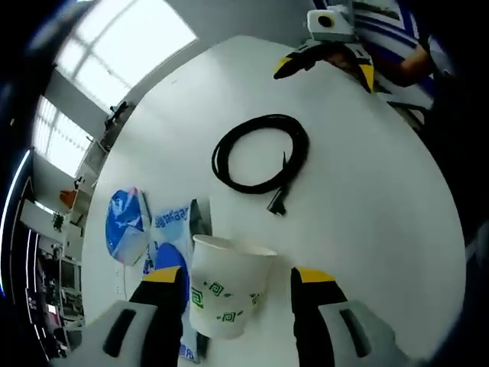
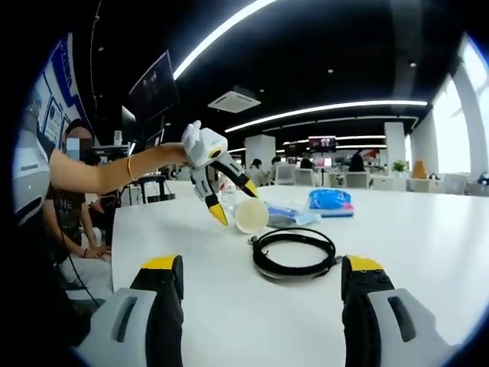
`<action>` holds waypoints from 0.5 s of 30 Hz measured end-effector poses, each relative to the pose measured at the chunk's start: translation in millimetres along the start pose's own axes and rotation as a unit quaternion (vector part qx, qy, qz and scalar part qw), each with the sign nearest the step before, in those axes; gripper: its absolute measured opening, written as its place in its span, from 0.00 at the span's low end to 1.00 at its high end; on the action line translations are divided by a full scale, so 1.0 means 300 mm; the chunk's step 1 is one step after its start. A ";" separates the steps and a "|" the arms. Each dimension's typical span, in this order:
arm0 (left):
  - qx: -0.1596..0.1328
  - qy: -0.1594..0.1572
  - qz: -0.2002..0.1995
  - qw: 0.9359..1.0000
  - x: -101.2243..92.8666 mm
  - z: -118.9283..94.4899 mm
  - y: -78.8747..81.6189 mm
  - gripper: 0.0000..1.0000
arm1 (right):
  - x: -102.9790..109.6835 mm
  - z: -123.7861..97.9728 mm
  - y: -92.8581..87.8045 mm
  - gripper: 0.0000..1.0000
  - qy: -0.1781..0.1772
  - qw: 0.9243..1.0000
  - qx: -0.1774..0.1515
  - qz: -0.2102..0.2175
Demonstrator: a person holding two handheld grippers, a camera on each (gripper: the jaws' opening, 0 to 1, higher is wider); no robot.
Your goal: Arrange the tabletop items into an orderly group along one side of the table until the central work area is clear of visible clutter.
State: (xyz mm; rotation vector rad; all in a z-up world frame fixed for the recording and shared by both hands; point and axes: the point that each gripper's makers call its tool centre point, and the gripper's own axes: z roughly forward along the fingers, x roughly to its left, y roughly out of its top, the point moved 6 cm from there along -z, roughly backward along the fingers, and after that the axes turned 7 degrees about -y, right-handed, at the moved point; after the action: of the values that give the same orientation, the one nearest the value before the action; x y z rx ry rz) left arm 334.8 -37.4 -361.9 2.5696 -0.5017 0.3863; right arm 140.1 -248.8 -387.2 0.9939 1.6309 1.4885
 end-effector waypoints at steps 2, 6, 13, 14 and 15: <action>0.006 0.006 0.004 1.000 0.013 0.008 -0.003 0.56 | -0.002 -0.007 -0.003 0.82 -0.002 1.000 0.001 0.001; 0.007 -0.009 0.002 1.000 0.026 0.016 -0.002 0.55 | -0.013 -0.018 -0.003 0.81 -0.012 1.000 0.002 0.004; 0.013 -0.020 0.003 1.000 0.032 0.028 0.000 0.54 | -0.016 -0.030 -0.008 0.80 -0.017 1.000 0.003 0.007; 0.014 -0.025 0.004 1.000 0.030 0.035 0.002 0.54 | -0.016 -0.032 -0.009 0.80 -0.018 1.000 0.003 0.007; 0.016 -0.028 0.004 0.999 0.028 0.041 0.003 0.54 | -0.016 -0.032 -0.010 0.80 -0.018 1.000 0.002 0.008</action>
State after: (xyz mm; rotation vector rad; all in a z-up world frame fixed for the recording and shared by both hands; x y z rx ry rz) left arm 344.2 -46.9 -368.9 2.6152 -0.5297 0.3289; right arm 133.4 -257.6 -389.2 1.0327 1.6046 1.4695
